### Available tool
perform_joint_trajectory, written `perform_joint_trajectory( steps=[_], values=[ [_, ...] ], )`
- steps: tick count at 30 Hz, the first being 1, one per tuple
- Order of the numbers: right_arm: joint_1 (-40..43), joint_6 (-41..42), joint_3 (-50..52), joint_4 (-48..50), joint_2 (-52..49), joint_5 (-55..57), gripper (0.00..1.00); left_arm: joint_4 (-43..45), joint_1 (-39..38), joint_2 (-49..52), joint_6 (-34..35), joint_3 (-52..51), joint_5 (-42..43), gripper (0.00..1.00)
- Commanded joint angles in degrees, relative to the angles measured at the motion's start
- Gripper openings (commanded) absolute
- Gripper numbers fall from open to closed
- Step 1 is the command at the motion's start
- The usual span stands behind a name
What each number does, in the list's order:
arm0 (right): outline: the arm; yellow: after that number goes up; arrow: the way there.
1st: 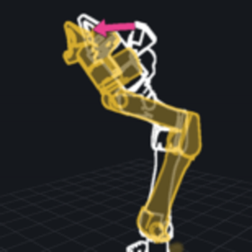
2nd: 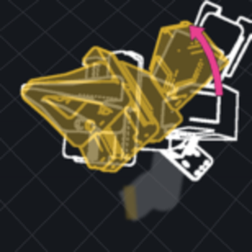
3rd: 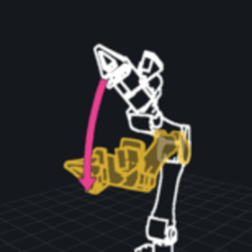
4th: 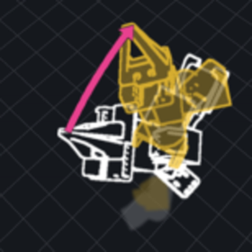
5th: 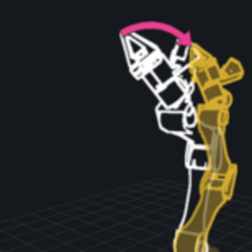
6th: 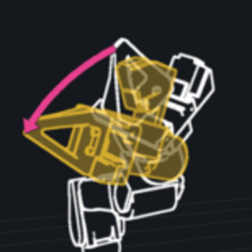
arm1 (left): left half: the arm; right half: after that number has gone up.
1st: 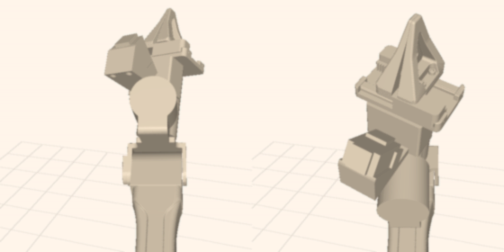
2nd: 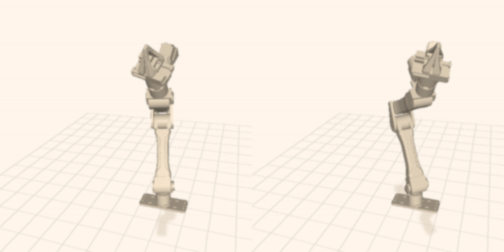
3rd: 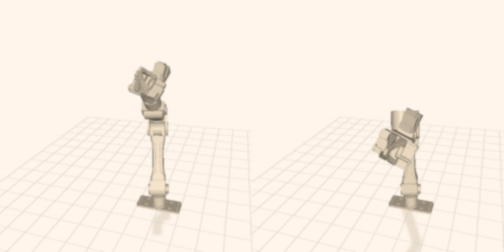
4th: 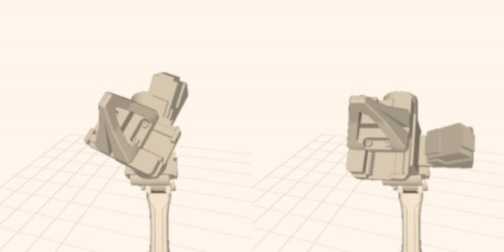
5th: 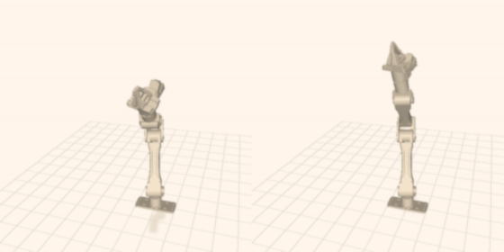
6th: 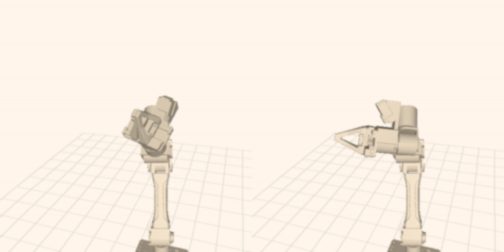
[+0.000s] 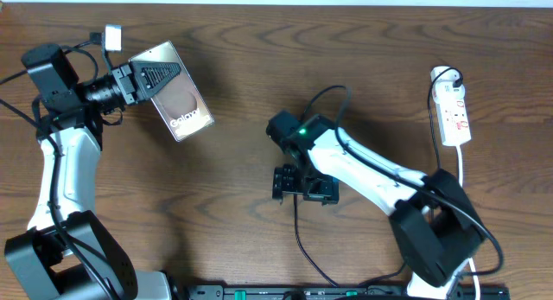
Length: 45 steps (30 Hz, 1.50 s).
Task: Plug charger to phone and switch on socket
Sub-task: 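Move the right gripper down to the black cable's USB-C plug, then close the right gripper on the USB-C plug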
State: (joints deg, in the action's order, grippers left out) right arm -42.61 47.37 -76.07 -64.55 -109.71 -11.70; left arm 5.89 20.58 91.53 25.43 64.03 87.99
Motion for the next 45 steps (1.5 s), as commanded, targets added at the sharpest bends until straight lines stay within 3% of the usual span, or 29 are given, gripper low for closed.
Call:
perform_joint_trajectory(
  steps=[1,7,17,23,40,45],
  values=[
    [-0.13,-2.82,0.28,-1.01,-2.40,-2.12,0.91,0.22,0.31,-0.11,-0.33,-0.07,1.33,0.07],
    [-0.15,-4.39,0.28,-0.57,-4.44,-2.01,0.97,0.22,0.31,-0.11,-0.33,-0.07,1.33,0.07],
    [-0.20,-4.33,0.28,4.63,-6.34,2.36,0.95,0.22,0.31,-0.11,-0.33,-0.07,1.33,0.07],
    [-0.24,-4.09,0.28,6.21,-6.91,2.80,0.77,0.20,0.31,-0.11,-0.33,-0.07,1.36,0.07],
    [-0.98,-2.14,0.35,6.73,-8.81,3.87,0.57,0.20,0.31,-0.11,-0.33,-0.07,1.36,0.07],
    [-1.79,-0.42,0.35,6.75,-8.81,3.85,0.44,0.20,0.31,-0.11,-0.33,-0.07,1.36,0.07]
  ],
)
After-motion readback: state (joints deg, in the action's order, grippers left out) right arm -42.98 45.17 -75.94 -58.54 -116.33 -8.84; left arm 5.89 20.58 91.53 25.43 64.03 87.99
